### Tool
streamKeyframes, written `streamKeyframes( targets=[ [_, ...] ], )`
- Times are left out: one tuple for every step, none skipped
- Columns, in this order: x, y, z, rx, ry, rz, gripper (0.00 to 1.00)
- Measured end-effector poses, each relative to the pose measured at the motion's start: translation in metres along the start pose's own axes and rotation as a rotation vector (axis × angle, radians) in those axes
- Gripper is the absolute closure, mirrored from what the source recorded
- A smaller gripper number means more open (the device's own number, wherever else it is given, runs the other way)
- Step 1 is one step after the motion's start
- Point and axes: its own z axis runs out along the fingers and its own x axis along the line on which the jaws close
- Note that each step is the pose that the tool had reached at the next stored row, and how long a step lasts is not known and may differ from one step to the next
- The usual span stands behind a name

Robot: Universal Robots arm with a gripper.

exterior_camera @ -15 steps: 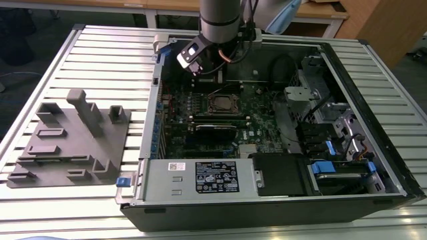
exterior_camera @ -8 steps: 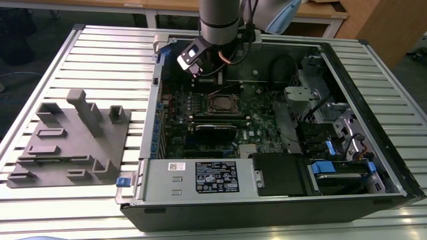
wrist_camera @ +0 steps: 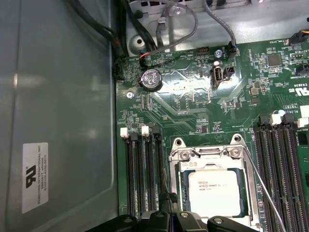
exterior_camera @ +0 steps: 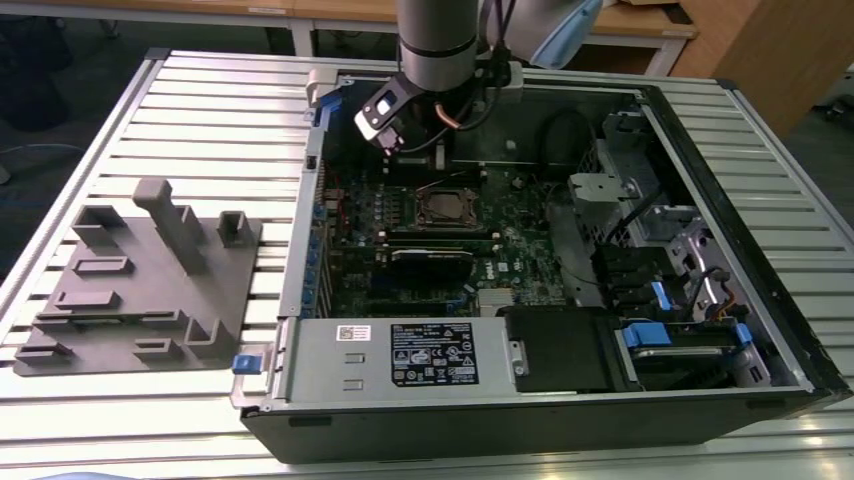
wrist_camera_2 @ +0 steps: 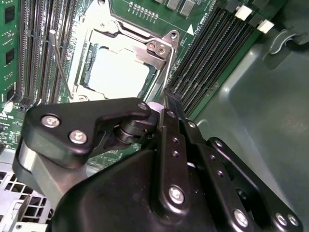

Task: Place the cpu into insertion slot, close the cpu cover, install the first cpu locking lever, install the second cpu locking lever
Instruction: 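Close the cpu cover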

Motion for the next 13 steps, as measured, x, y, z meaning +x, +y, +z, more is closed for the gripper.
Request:
streamKeyframes(
  targets=[
    [0.0001, 0.0000, 0.0001, -0.0013, -0.0005, 0.005, 0.89],
    [0.0002, 0.0000, 0.0002, -0.0022, -0.0010, 0.009, 0.89],
    [0.0004, -0.0001, 0.0002, -0.0032, -0.0020, 0.013, 0.89],
    [0.0006, -0.0001, 0.0002, -0.0045, -0.0030, 0.017, 0.89],
    [0.0008, -0.0001, 0.0002, -0.0062, -0.0043, 0.021, 0.89],
    [0.0010, -0.0001, 0.0002, -0.0082, -0.0063, 0.026, 0.89],
    [0.0012, -0.0001, 0.0003, -0.0104, -0.0084, 0.032, 0.89],
    [0.0015, -0.0002, 0.0003, -0.0153, -0.0122, 0.045, 0.89],
    [0.0011, -0.0001, 0.0003, -0.0150, -0.0092, 0.046, 0.89],
    [0.0006, -0.0001, 0.0002, -0.0143, -0.0031, 0.047, 0.89],
    [0.0000, 0.0000, 0.0002, -0.0134, 0.0055, 0.048, 0.89],
    [-0.0006, 0.0001, 0.0001, -0.0123, 0.0140, 0.049, 0.89],
    [-0.0012, 0.0001, 0.0001, -0.0115, 0.0210, 0.050, 0.89]
  ],
)
